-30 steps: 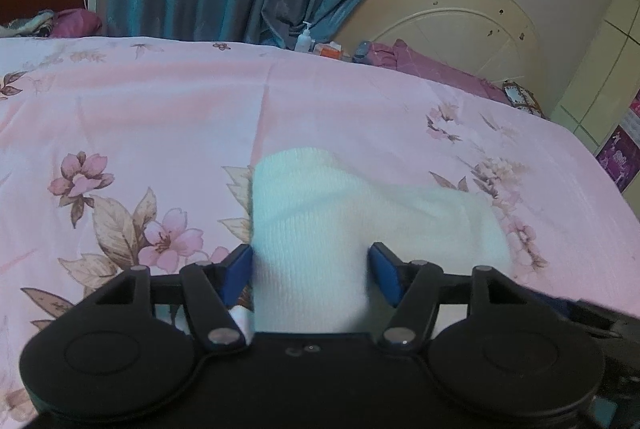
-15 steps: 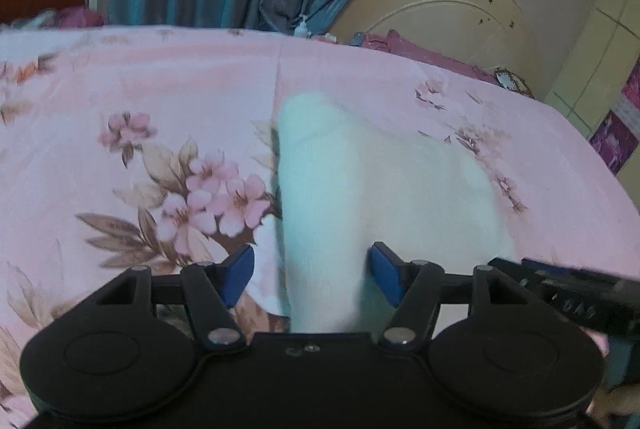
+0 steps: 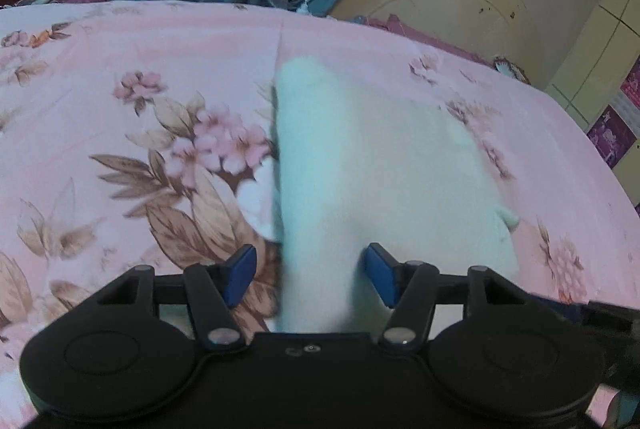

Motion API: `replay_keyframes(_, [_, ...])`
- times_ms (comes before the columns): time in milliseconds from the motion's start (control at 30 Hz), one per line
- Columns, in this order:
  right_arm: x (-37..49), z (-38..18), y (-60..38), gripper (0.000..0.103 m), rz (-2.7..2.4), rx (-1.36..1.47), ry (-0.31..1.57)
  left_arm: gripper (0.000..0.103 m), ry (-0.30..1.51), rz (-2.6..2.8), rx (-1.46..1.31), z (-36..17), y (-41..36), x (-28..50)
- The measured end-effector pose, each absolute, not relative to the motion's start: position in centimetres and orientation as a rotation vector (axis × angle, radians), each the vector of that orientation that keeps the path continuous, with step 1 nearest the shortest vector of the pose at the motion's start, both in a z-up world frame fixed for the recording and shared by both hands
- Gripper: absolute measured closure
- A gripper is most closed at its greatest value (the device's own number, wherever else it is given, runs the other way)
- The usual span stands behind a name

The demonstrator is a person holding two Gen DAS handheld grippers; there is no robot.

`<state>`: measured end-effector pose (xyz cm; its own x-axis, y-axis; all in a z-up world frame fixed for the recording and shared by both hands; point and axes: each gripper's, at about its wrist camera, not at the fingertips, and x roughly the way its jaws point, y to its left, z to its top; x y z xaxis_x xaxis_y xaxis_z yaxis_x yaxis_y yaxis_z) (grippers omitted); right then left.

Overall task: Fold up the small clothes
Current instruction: 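Lower both open grippers onto the end of the folded sweater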

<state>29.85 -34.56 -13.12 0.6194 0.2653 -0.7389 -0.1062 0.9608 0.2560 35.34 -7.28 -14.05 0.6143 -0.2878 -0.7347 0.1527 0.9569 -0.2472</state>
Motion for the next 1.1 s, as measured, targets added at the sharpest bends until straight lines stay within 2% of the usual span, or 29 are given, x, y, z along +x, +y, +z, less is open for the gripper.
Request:
replay_keyframes(267, [29.3,-13.8,-35.2,0.070,0.152,0.129,0.884,0.044,0.883,-0.282,-0.140,-14.7,-9.5,34.3])
replay_keyframes(433, [29.0,-12.0,-35.8,0.070,0.183,0.209,0.853,0.044,0.882,-0.273,-0.154,-13.6,-8.9,34.1])
replay_keyframes(533, [29.5,-10.6,-36.4,0.070,0.204,0.284,0.822,0.036,0.838,-0.256,-0.174,-12.2,-8.1,34.1])
replay_keyframes(567, [29.8,-10.3,-36.4,0.070,0.207,0.289,0.813,0.028,0.828,-0.251,-0.176,-11.8,-8.0,34.3])
replay_keyframes(633, [30.6,-9.8,-36.3,0.069,0.212,0.300,0.804,0.025,0.818,-0.246,-0.175,-11.2,-8.0,34.8])
replay_keyframes(700, [31.6,-9.5,-36.3,0.065,0.213,0.319,0.801,0.025,0.819,-0.244,-0.178,-10.9,-8.0,35.7])
replay_keyframes(800, [32.9,-9.3,-36.5,0.041,0.208,0.353,0.790,0.025,0.824,-0.239,-0.189,-10.9,-8.2,36.9])
replay_keyframes(1100, [37.8,-11.9,-37.4,0.040,0.214,0.481,0.866,0.025,0.880,-0.248,-0.208,-12.6,-8.6,39.7])
